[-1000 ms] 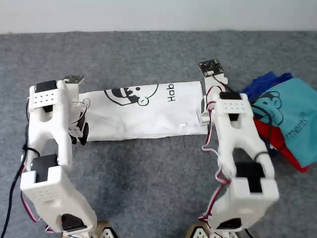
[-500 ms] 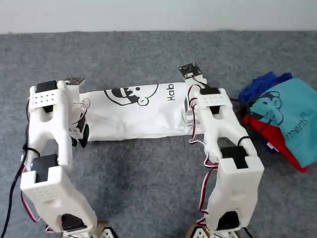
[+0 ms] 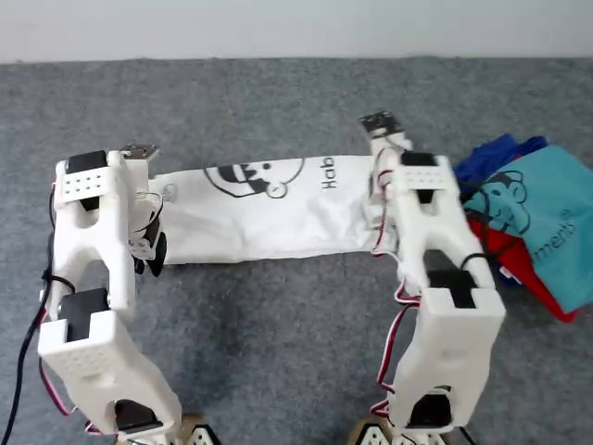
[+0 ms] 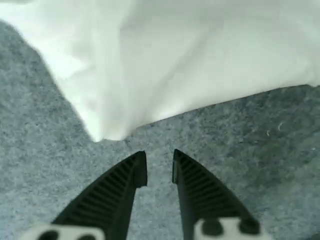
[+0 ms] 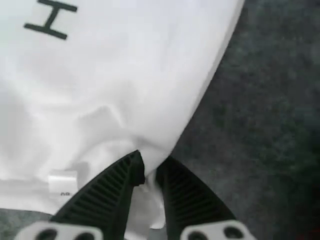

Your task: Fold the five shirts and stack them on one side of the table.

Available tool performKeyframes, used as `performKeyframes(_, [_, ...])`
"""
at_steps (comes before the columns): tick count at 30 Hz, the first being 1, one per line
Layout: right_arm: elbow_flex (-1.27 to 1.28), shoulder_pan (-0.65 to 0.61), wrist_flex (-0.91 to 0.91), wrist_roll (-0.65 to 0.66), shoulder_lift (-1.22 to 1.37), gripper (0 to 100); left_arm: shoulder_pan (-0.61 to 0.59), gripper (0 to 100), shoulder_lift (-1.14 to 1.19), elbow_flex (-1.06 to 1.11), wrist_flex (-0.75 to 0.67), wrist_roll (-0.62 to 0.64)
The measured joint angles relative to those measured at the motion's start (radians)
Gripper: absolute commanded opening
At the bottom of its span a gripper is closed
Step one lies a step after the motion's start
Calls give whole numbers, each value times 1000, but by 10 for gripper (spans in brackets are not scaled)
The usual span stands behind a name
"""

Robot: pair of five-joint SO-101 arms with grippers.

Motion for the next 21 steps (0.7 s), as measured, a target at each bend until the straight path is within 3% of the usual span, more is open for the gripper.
performKeyframes(8, [-147,3,127,2,-48,9,0,101,0,0,0,0])
performKeyframes(16, [-176,-247,155,2,-48,9,-9,101,0,-9,32,-3])
performKeyframes(21, [-267,-433,155,2,-48,9,-114,101,0,-95,49,-2])
